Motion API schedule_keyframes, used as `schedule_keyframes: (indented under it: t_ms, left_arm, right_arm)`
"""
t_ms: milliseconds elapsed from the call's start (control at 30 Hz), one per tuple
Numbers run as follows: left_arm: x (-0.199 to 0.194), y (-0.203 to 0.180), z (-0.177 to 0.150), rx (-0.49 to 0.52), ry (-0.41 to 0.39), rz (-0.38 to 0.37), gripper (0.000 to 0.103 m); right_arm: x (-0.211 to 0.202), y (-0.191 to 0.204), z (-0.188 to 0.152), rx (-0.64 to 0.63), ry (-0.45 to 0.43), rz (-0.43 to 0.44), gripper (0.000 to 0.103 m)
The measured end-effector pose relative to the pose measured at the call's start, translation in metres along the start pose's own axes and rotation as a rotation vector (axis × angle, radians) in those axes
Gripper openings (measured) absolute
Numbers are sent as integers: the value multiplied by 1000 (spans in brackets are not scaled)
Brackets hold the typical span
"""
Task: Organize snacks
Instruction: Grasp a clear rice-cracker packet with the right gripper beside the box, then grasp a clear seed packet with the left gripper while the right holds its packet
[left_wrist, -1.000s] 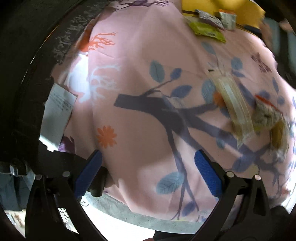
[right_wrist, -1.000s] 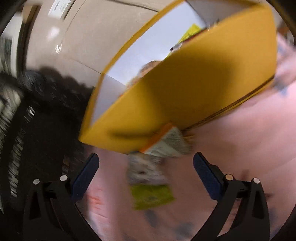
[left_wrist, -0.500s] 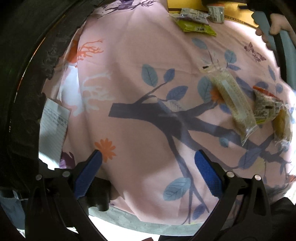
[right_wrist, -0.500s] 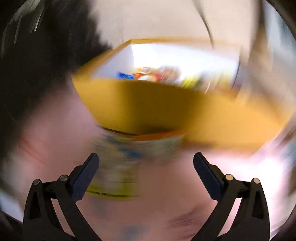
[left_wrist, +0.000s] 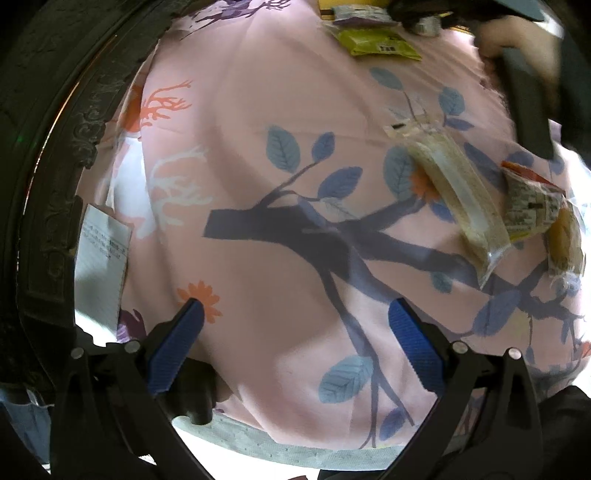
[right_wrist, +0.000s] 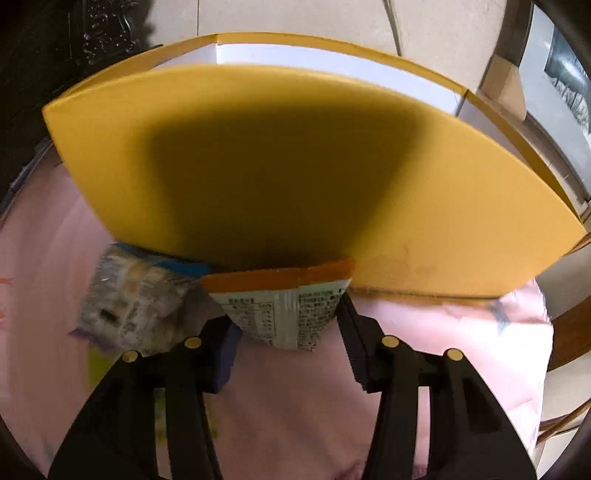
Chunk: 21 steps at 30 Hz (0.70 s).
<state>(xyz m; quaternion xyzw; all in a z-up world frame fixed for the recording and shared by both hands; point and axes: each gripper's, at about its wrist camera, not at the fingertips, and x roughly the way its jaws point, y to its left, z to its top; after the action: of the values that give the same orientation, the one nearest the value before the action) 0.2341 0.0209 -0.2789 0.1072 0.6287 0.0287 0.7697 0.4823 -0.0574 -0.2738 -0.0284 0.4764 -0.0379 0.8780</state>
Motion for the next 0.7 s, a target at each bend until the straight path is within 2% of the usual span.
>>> schedule_keyframes:
  t_ms: [67,200,333,433,500,600,667,700]
  left_arm:
    - [-5,1,5,-15,-14,8,101]
    - [-18,3,17,-42,-60,21,101]
    - [-32,-7,21,-12,-110,19,101]
    - [-45,-28,17,64,-162,12,101]
    - [-51,-41,13,91,-179,5,101]
    - [-55,-56,11,124,-182,-37,101]
    - [-57,-61,11,130,-189,-111,101]
    - [-57,-58,12,97,-194,-149,101]
  right_arm:
    - [-18,-4,-4,-28,14,42,50]
    - [-69,-38,-15,38,35,153,51]
    - [-125,-75,-23,38,-20,164,51]
    - [-155,-112,-42,85,-46,165,51]
    - [-174,-144,-67,123,-62,140,52]
    - [-179,-185,-99,189,-55,147,52]
    - [-188,-202,-118,240,-49,173,52]
    - [-195,-210,-127,257,-59,195,52]
